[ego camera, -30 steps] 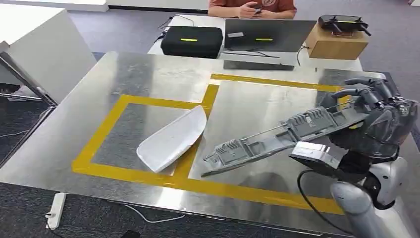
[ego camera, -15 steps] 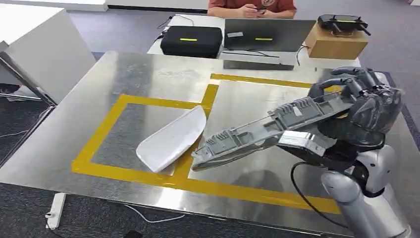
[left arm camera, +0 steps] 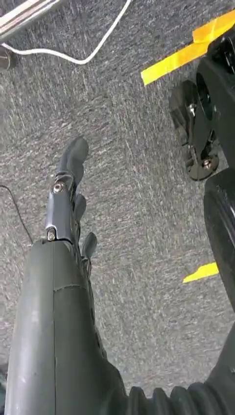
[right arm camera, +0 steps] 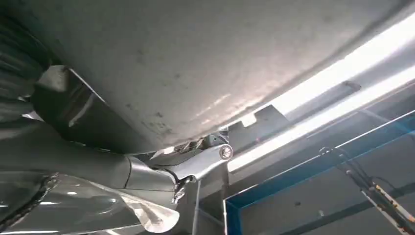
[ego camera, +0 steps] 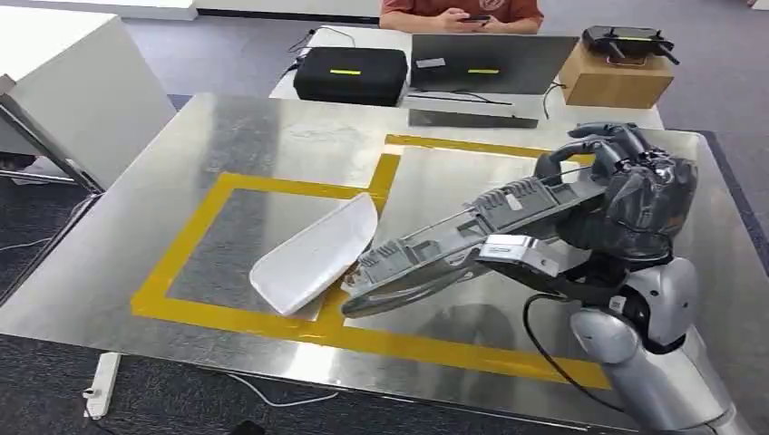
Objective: Take the parts from the cabinet and place them on the table.
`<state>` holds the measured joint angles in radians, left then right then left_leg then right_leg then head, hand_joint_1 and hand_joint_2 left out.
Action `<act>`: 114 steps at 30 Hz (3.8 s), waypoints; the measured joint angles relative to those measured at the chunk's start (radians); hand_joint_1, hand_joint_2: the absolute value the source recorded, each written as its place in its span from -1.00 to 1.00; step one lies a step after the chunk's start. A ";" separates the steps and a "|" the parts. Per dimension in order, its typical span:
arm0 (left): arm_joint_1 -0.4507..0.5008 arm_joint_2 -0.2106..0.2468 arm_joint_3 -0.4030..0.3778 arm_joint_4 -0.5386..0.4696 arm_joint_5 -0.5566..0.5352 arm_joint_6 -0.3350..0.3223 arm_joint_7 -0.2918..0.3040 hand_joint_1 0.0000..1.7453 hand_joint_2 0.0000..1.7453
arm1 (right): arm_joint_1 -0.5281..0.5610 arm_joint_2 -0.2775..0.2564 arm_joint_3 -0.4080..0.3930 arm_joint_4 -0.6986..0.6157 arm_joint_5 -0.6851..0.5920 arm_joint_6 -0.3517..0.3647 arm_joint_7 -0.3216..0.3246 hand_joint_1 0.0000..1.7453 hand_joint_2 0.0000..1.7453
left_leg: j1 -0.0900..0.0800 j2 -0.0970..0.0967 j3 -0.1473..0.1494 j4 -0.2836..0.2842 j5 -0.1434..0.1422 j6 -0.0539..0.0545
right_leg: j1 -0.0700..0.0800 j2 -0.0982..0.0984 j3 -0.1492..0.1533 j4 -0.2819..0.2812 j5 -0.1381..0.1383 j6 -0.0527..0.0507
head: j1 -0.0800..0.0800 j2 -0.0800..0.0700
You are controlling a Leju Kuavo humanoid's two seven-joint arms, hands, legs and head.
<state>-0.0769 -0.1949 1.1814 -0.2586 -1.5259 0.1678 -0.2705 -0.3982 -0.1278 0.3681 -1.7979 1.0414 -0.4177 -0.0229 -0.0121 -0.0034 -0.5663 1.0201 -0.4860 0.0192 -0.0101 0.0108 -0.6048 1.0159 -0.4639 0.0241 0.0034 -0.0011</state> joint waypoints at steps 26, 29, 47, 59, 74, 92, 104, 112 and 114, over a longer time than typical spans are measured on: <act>-0.007 0.003 -0.052 0.009 -0.002 0.001 0.032 -1.00 -1.00 | -0.023 0.017 0.025 0.074 0.021 0.006 0.015 -1.00 -1.00 | 0.000 0.000 0.000 0.000 0.000 0.000 | 0.000 0.000 0.000 0.000 0.000 0.000 | 0.000 0.000; -0.002 0.005 -0.052 0.011 -0.002 0.009 0.040 -1.00 -1.00 | -0.023 0.017 0.025 0.077 0.024 0.006 0.020 -1.00 -1.00 | 0.000 0.000 0.000 0.000 0.000 0.000 | 0.000 0.000 -0.001 0.000 0.000 0.000 | 0.000 0.000; 0.000 0.006 -0.061 0.014 0.007 0.018 0.038 -1.00 -1.00 | -0.023 0.017 0.019 0.078 0.037 0.013 0.029 -1.00 -1.00 | 0.000 0.000 -0.001 0.000 0.001 0.000 | 0.000 0.000 -0.001 0.000 0.000 0.000 | 0.000 0.000; -0.002 0.005 -0.062 0.017 0.007 0.014 0.039 -1.00 -1.00 | -0.081 0.020 0.023 0.130 0.054 0.069 0.045 -1.00 -1.00 | 0.000 0.000 -0.001 0.000 0.001 0.000 | 0.000 0.000 -0.001 0.000 0.001 0.000 | 0.000 0.000; -0.004 0.002 -0.070 0.020 0.008 0.009 0.052 -1.00 -1.00 | -0.141 0.051 0.062 0.254 0.106 0.106 0.082 -1.00 -1.00 | 0.000 0.000 -0.001 0.000 0.002 0.000 | 0.000 0.000 -0.001 0.000 0.001 0.000 | 0.000 0.000; -0.021 -0.003 -0.104 0.021 0.001 0.000 0.074 -1.00 -1.00 | -0.245 0.082 0.127 0.467 0.219 0.145 0.124 -1.00 -1.00 | 0.000 0.000 -0.002 0.000 0.003 0.001 | 0.000 0.000 -0.001 0.000 0.004 0.000 | 0.000 0.000; -0.021 -0.002 -0.119 0.021 0.008 0.000 0.086 -1.00 -1.00 | -0.266 0.086 0.167 0.542 0.251 0.192 0.127 -1.00 -1.00 | 0.000 0.000 -0.002 0.000 0.004 0.000 | 0.000 0.000 -0.002 0.000 0.004 0.000 | 0.000 0.000; -0.021 -0.002 -0.123 0.021 0.011 0.000 0.086 -1.00 -1.00 | -0.276 0.084 0.181 0.554 0.251 0.218 0.128 -1.00 -1.00 | 0.000 0.000 -0.002 0.000 0.004 0.000 | 0.000 0.000 -0.002 0.000 0.004 0.000 | 0.000 0.000; -0.021 -0.002 -0.125 0.021 0.012 0.000 0.086 -1.00 -1.00 | -0.279 0.081 0.183 0.553 0.251 0.231 0.127 -1.00 -1.00 | 0.000 0.000 -0.002 0.000 0.004 0.000 | 0.000 0.000 -0.002 0.000 0.004 0.000 | 0.000 0.000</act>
<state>-0.0975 -0.1968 1.0567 -0.2380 -1.5137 0.1675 -0.1846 -0.6773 -0.0465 0.5516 -1.2448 1.2924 -0.1869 0.1045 -0.0125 -0.0033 -0.5680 1.0206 -0.4824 0.0195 -0.0101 0.0112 -0.6069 1.0159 -0.4601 0.0240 0.0034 -0.0015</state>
